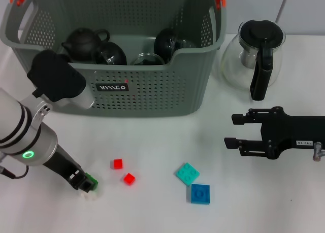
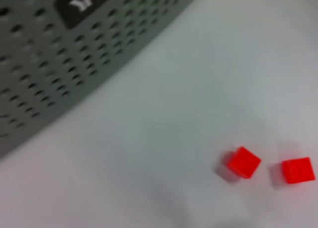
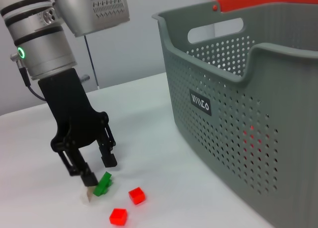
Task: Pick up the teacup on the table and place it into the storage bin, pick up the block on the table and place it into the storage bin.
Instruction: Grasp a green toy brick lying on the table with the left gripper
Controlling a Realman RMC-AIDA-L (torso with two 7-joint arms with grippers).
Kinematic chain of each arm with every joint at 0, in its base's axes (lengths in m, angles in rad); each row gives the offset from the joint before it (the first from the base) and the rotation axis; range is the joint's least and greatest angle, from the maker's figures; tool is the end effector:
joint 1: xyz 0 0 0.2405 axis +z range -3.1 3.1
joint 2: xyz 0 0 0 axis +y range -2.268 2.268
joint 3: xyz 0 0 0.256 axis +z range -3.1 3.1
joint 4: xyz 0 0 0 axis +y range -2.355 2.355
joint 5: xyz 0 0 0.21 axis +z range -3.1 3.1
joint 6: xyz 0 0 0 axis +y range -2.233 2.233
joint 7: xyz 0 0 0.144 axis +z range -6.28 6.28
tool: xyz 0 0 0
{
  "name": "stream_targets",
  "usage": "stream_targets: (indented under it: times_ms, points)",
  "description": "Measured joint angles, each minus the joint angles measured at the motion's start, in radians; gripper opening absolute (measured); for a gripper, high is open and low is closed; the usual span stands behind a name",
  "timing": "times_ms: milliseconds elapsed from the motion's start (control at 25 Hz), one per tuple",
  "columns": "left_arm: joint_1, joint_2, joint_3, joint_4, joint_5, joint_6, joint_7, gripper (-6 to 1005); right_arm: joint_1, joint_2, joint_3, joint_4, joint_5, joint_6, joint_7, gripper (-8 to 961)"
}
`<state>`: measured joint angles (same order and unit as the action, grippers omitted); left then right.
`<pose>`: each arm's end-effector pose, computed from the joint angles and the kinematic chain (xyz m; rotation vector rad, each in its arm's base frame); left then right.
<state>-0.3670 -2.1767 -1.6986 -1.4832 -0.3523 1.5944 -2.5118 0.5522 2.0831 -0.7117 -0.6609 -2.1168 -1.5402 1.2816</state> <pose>-0.2292 0.3010 -0.0124 -2.5204 -0.9823 0.6795 0.2653 0.3286 -0.0125 -2.8348 0.4567 0.5203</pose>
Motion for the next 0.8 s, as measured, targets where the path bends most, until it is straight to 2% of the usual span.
stream_targets:
  times_ms: [440, 800]
  points:
    - [-0.012, 0.0, 0.008, -0.012, 0.003, 0.01, -0.135, 518, -0.003, 0.0, 0.0, 0.001, -0.003, 0.0, 0.0, 684]
    - [-0.012, 0.0, 0.012, -0.003, 0.001, 0.019, -0.164, 497, -0.005, 0.001, 0.0, 0.001, -0.006, 0.0, 0.0, 684]
